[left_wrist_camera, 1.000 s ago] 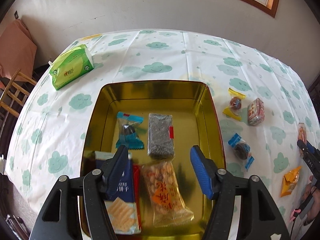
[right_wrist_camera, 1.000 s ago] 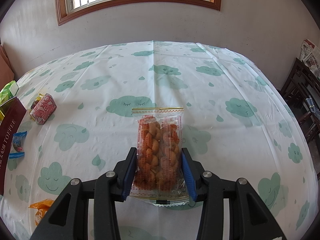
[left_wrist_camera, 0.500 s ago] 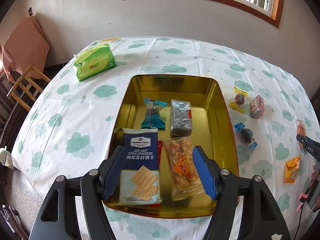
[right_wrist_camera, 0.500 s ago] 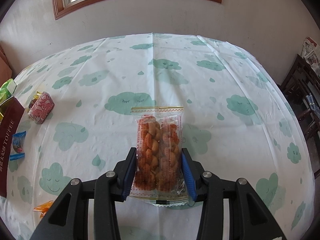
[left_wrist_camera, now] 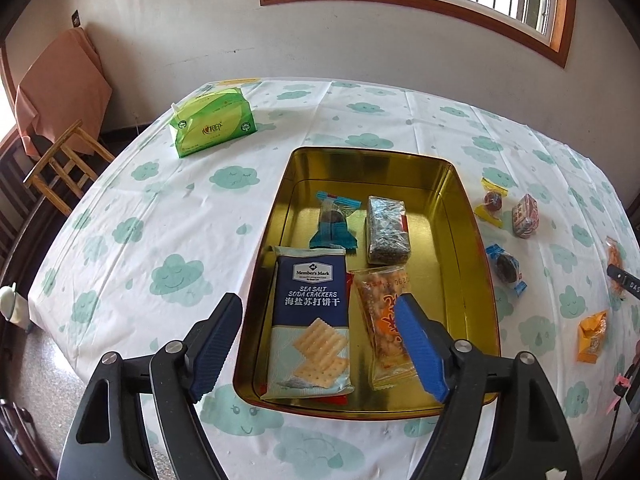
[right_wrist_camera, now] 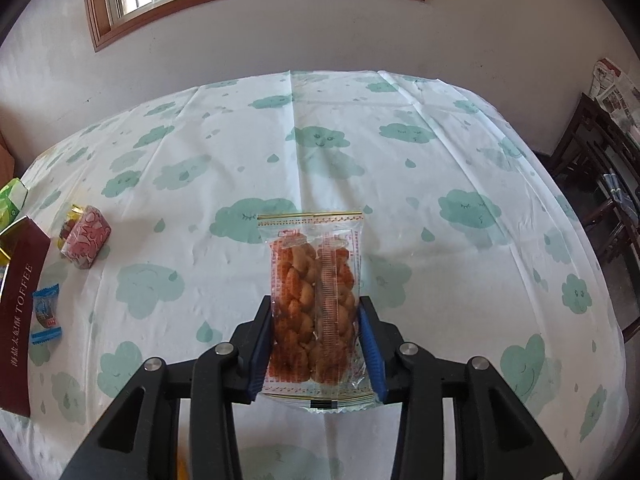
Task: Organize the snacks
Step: 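Carry the twisted snack bag into the tin and open the right gripper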
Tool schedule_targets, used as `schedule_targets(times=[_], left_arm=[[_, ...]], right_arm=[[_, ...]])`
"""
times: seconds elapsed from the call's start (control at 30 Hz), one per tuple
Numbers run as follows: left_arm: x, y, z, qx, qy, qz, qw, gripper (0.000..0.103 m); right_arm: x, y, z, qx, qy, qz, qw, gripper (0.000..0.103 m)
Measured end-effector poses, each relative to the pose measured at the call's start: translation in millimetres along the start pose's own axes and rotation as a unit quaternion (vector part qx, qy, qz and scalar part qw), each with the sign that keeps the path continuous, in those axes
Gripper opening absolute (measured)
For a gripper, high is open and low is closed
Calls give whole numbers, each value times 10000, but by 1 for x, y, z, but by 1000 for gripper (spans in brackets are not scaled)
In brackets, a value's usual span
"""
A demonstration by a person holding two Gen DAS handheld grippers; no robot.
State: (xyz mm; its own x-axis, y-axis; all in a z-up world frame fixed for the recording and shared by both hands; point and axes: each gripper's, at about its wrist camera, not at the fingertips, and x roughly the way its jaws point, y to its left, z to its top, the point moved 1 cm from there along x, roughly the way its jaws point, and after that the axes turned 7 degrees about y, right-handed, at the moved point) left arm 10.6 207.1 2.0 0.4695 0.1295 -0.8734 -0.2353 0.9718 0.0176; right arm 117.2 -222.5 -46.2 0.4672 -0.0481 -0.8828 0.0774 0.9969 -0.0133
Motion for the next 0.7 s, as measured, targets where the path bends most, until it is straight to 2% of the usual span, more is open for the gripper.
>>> schedule_targets(times=[0.13,0.3,0.47,0.7], left_arm=[[-2,8,0,-100,-38,9,9999,78],[-4,18,-1,-252,-67,6,9997,78],[-6,29,-4,-344,-79,69,9994,79],[-5,42,-7,-439,-8,124,9990,79]], right_arm=[[-25,13,4,-28,-218,148,9996,40],[-56,53,5,-289,-376,600,9971,40],[-76,110,-4,-672,-327,1174,9903,40],[-91,195,-26,-1284,-70,1896,9734,40]])
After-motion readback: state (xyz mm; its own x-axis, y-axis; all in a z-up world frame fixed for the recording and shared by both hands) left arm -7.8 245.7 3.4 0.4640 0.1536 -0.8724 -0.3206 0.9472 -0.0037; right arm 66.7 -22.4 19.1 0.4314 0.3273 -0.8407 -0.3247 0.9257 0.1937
